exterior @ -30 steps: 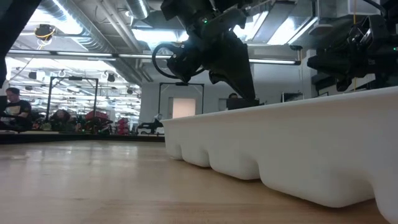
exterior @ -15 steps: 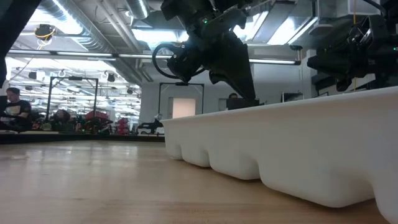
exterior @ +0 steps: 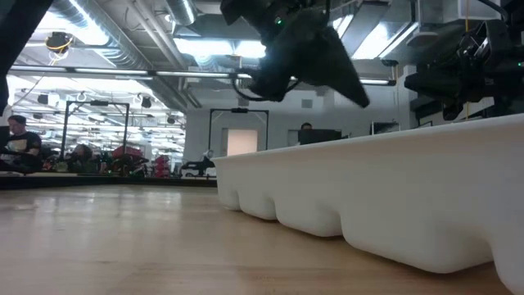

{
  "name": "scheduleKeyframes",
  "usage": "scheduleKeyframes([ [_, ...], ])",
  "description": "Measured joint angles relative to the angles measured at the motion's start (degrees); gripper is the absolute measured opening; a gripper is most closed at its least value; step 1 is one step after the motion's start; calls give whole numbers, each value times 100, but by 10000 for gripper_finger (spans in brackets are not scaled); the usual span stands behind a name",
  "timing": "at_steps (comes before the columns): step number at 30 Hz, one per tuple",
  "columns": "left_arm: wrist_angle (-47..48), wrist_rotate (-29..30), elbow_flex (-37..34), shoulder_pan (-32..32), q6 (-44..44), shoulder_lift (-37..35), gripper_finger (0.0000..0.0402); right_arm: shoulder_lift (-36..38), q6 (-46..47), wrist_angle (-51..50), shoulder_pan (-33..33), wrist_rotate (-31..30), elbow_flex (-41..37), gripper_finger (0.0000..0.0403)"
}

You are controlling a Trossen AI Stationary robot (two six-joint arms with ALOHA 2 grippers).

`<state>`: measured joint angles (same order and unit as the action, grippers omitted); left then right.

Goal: Sort silverware
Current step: Put the silver fork into the silverware tray

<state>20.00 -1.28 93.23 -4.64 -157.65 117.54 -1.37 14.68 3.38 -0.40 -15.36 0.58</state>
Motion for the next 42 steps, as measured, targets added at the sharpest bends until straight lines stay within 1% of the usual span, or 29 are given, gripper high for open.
scheduleKeyframes([
  [3, -163, -2, 2, -7, 1352, 0, 31, 0, 0, -2, 0, -2, -2, 46],
  [10, -213, 0, 2, -182, 5477, 0, 31, 0, 0, -1, 0, -1, -2, 46],
  [12, -213, 0, 2, -251, 6471, 0, 31, 2, 0, 0, 0, -2, -2, 46],
  [13, -218, -1, 2, -285, 6818, 0, 31, 0, 0, -2, 0, -2, -2, 46],
  [17, -135, -2, 2, -418, 7392, 0, 31, 0, 0, -2, 1, -1, -1, 46],
  [22, 237, 2, 2, -577, 8188, 0, 31, 2, 0, 0, 0, 0, -2, 46],
  [27, 487, 278, 2, -678, 8959, 0, 31, 0, 0, -2, 0, 0, 0, 46],
  [31, 537, 300, 2, -709, 9532, 0, 31, 1, -1, -1, 2, -1, -2, 46],
  [33, 534, 297, 2, -711, 9646, 0, 31, 1, 0, 0, 2, -1, -1, 46],
  [38, 516, 334, 2, -814, 9236, 0, 31, 0, 0, -1, 1, -2, -1, 46],
  [40, 544, 453, 2, -853, 9482, 0, 31, 0, 0, 0, 0, -2, 0, 46],
  [42, 671, 694, 2, -893, 9809, 0, 31, 1, 0, -1, 0, -1, -1, 46],
])
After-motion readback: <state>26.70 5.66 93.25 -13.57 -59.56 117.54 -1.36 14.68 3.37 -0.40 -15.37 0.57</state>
